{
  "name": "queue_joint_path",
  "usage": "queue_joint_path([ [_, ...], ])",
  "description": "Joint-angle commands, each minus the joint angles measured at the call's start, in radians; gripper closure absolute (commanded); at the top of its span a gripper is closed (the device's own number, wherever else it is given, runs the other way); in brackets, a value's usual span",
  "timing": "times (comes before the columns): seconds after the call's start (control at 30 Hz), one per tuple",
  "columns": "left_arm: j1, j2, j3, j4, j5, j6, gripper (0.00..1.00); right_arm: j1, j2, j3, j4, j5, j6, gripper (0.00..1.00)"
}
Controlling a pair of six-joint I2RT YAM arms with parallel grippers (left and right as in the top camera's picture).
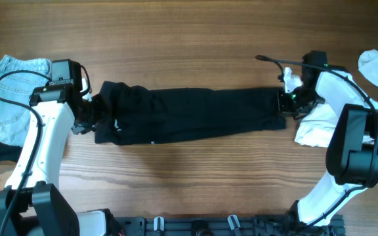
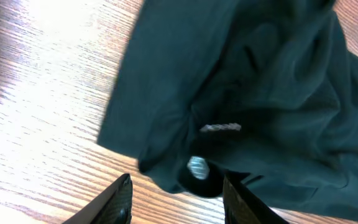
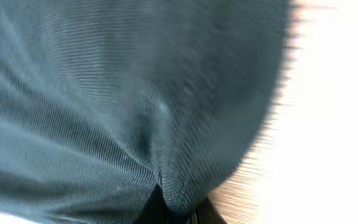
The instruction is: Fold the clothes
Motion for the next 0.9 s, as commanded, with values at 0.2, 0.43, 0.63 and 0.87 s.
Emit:
queue_joint_path([
  [0.2,0.006,-0.014,0.014,0.001,0.016,-0.009,0.53,0.197,-0.002,0.34,-0.262,0.15,0.082,0.96],
  [0.43,0.006,-0.014,0.01,-0.01,0.016,-0.009,0.53,0.46,0.031,0.34,-0.243,0.15,0.127,0.95],
  [0.63,0.006,-0.014,0.01,-0.009,0.016,-0.009,0.53,0.543,0.058,0.338,-0.237,0.106,0.123,0.93],
  [0.87,0.006,-0.014,0.01,-0.005,0.016,-0.009,0.53,0.544,0.058,0.289,-0.255,0.105,0.121,0.87],
])
